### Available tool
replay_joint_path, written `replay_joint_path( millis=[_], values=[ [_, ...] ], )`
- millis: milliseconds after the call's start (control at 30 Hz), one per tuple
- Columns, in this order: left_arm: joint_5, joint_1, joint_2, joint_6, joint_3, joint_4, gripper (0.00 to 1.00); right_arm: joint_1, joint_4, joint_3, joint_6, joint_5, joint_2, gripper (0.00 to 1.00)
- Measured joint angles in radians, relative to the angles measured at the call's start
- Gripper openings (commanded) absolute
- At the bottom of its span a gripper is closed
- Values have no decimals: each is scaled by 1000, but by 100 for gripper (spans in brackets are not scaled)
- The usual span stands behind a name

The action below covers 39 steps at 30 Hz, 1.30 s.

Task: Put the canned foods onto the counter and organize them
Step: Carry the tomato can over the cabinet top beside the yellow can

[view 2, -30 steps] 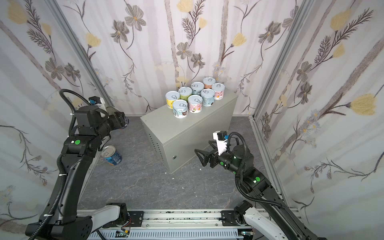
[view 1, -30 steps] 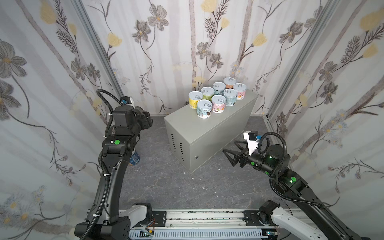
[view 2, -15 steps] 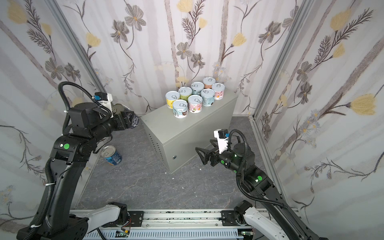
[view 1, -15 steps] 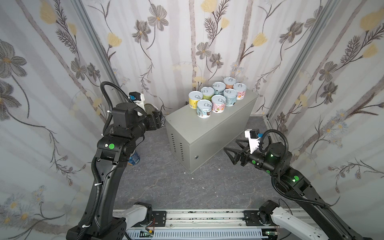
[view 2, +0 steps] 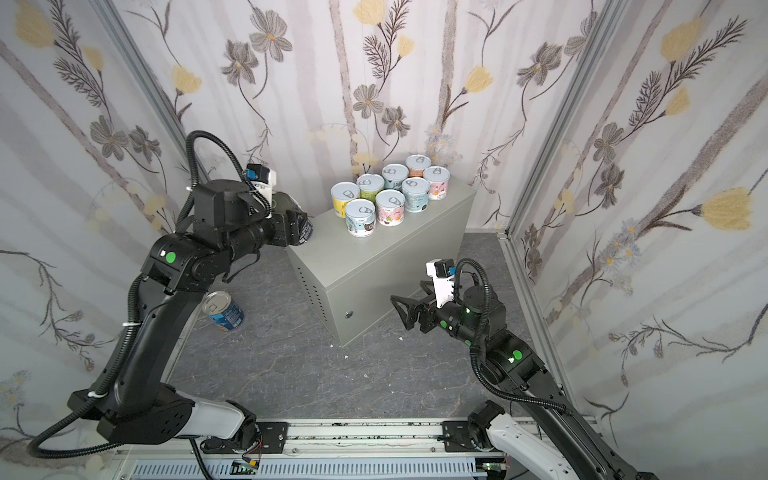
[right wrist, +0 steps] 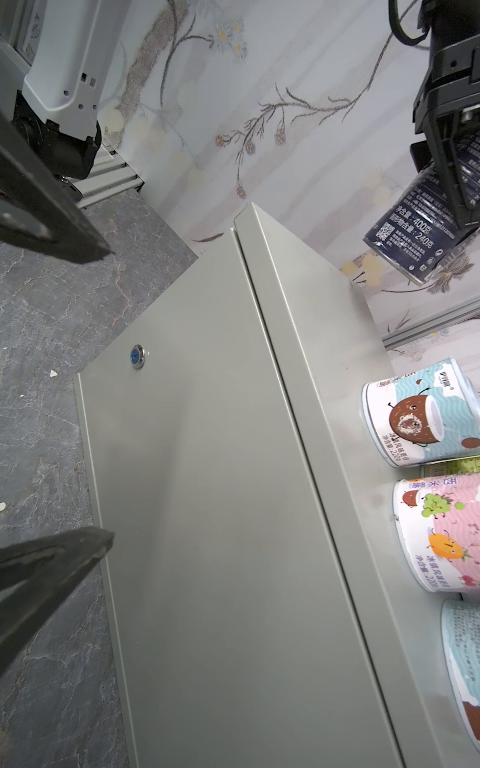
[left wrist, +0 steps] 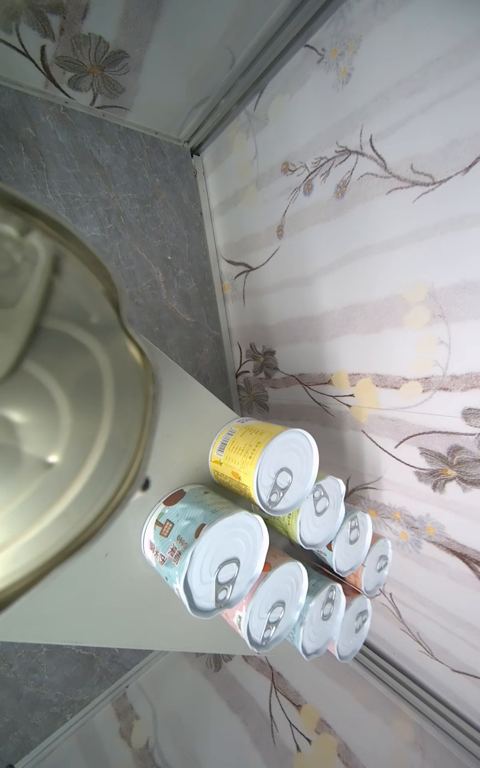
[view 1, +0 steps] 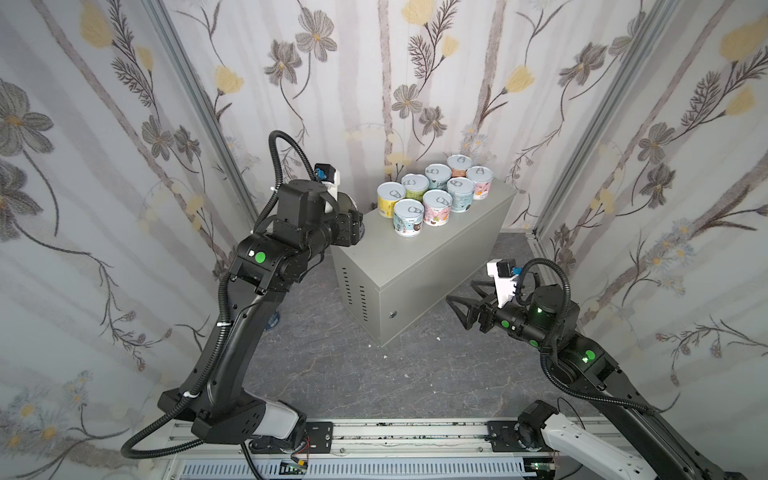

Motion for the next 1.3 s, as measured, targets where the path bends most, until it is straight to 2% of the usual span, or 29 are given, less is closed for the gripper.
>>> replay_joint_path(
  millis=[333, 833, 1000, 1300],
  values=[
    [-89, -50, 207, 45, 222, -69, 52, 0, -11, -23, -4, 0, -1, 100],
    [-131, -58, 313, 61, 285, -101, 56, 0, -8, -37, -23, -1, 23, 100],
    [-133, -52, 331, 61, 302, -99, 61, 0, -7, -40, -26, -1, 24, 100],
    [-127, -41, 349, 60, 313, -79, 76, 0, -4, -53, -27, -1, 24, 100]
  ],
)
